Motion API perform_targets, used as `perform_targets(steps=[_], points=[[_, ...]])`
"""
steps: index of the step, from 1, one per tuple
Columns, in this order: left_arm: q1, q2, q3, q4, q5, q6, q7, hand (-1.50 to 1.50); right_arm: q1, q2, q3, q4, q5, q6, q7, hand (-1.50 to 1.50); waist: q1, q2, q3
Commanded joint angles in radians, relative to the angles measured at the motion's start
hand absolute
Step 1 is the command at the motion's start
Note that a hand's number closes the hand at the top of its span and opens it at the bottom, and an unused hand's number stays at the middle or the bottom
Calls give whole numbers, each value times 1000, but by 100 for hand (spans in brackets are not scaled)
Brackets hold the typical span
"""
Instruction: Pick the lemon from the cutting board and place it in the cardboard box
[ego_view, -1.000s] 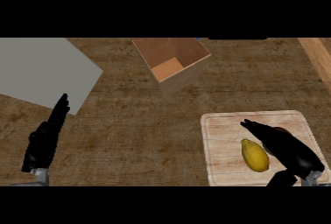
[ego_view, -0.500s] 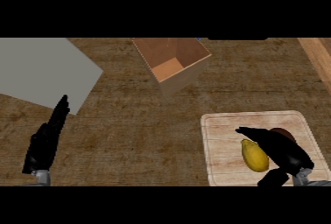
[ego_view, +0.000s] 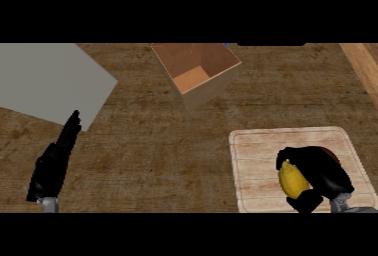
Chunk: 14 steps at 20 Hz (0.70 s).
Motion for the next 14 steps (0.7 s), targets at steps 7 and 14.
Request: perform_targets(steps=[7, 14], points=[[-14, -12, -5, 15, -24, -13, -4, 0, -160, 36, -131, 73, 74, -68, 129, 150, 9, 4, 2], [-19, -17, 14, 24, -15, -12, -3, 0, -343, 47, -206, 222, 190, -152, 313, 150, 8, 3, 2]])
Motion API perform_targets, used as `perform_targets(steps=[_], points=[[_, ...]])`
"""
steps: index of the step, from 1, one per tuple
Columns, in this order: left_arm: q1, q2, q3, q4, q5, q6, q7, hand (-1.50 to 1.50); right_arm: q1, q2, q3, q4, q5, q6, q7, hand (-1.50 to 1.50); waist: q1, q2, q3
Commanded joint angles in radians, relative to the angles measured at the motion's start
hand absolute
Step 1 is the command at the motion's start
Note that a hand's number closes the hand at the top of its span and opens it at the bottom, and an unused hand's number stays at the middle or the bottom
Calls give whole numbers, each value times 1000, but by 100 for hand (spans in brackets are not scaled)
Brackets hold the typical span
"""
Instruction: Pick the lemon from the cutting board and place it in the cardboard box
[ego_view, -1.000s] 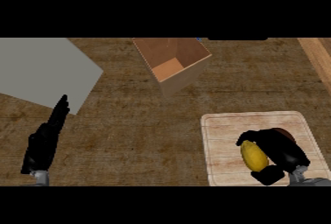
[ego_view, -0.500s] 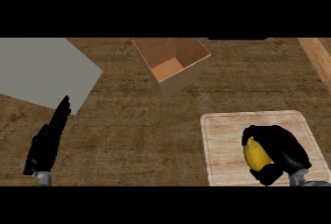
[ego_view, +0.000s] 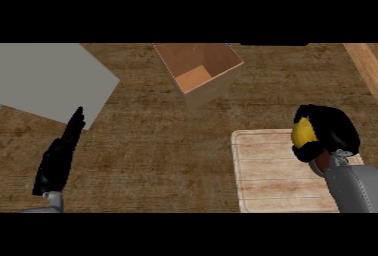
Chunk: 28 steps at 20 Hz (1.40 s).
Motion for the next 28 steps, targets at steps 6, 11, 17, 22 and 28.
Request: perform_targets(steps=[6, 11, 17, 22, 28], points=[[9, -33, -12, 26, -29, 17, -41, 0, -120, 29, -70, -97, -76, 10, 18, 150, -12, -4, -1], [-31, -10, 26, 64, 4, -4, -39, 0, -183, 123, -114, -181, -247, -63, -91, 150, -13, -3, 0], [-39, 14, 40, 7, 12, -28, 19, 0, -348, 189, -78, -214, -293, 11, 19, 150, -3, -3, -1], [-12, -18, 27, 35, -6, -15, -19, 0, -505, 195, -98, -130, -327, 45, 92, 150, -4, -3, -1], [8, -10, 28, 52, -8, -39, -55, 0, -648, 238, -77, 140, -249, -73, 95, 150, 0, 0, -1]])
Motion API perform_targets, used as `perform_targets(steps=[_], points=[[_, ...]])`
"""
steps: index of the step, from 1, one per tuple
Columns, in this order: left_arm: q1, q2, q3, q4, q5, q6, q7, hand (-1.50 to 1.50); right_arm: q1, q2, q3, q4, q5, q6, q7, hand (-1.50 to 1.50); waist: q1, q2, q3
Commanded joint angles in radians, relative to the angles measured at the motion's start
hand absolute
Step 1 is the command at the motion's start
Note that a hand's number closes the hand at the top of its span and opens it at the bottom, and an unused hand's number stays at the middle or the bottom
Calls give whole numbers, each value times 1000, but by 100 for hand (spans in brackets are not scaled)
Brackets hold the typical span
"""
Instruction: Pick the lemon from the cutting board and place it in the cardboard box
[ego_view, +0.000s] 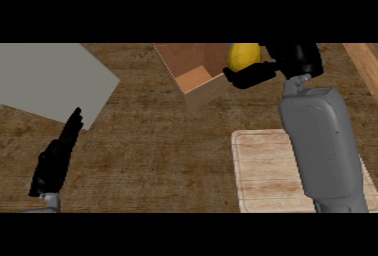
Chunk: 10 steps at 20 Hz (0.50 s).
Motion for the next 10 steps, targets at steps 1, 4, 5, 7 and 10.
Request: perform_targets(steps=[1, 4, 5, 7, 10], points=[[-5, -5, 0, 5, 10, -15, -10, 0, -162, 30, -3, 214, 31, -48, 25, 150, 8, 3, 0], [-29, -14, -12, 19, -22, 5, 20, 0, -232, 39, -23, 369, 39, -100, -1, 150, 9, 5, 0], [-76, 7, 20, 56, 2, -13, 11, 0, -273, 35, -38, 418, 31, -99, -3, 150, 9, 6, 0], [-66, -4, 1, 46, -13, -6, 15, 0, -329, 27, -63, 545, 23, -110, -35, 150, 19, 10, 0], [-35, -36, -29, 60, -33, 10, -39, 0, -392, 63, -78, 683, 35, -172, -30, 150, 27, 13, -1]])
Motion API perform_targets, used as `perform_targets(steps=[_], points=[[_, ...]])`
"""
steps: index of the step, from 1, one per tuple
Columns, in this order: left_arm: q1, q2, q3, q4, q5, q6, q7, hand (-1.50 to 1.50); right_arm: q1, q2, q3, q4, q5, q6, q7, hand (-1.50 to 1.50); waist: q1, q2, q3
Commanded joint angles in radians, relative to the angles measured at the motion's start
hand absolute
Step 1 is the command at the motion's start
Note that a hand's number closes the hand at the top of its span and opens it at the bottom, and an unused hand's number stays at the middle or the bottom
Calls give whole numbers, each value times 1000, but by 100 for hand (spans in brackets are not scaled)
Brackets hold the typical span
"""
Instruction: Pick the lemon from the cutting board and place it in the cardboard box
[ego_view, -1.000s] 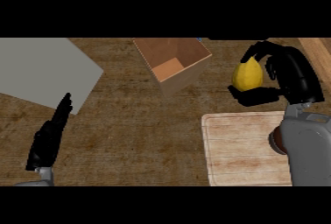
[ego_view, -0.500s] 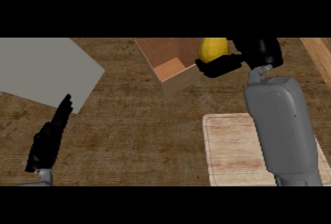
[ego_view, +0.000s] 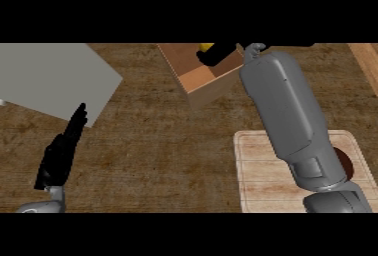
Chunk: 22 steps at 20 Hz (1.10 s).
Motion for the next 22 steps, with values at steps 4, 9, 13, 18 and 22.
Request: perform_targets(steps=[4, 9, 13, 18, 22], points=[[-57, -4, -5, 17, -12, 1, 13, 0, -145, 36, -26, 356, 24, -130, -34, 150, 14, 7, 0], [-25, -13, -20, 13, -15, -6, -12, 0, -153, 37, -52, 514, -41, -253, -34, -150, 42, 15, 0], [22, 17, 9, -3, 16, -40, -41, 0, -165, 37, -93, 580, -34, -289, -103, -150, 33, 12, 0], [-46, 6, 6, 38, 1, -23, -27, 0, -117, 25, -176, 554, -136, -433, -250, -150, 34, 21, 1], [-42, -11, -1, 18, -7, -5, 8, 0, -129, 28, -277, 498, -238, -541, -280, -150, 24, 14, 2]])
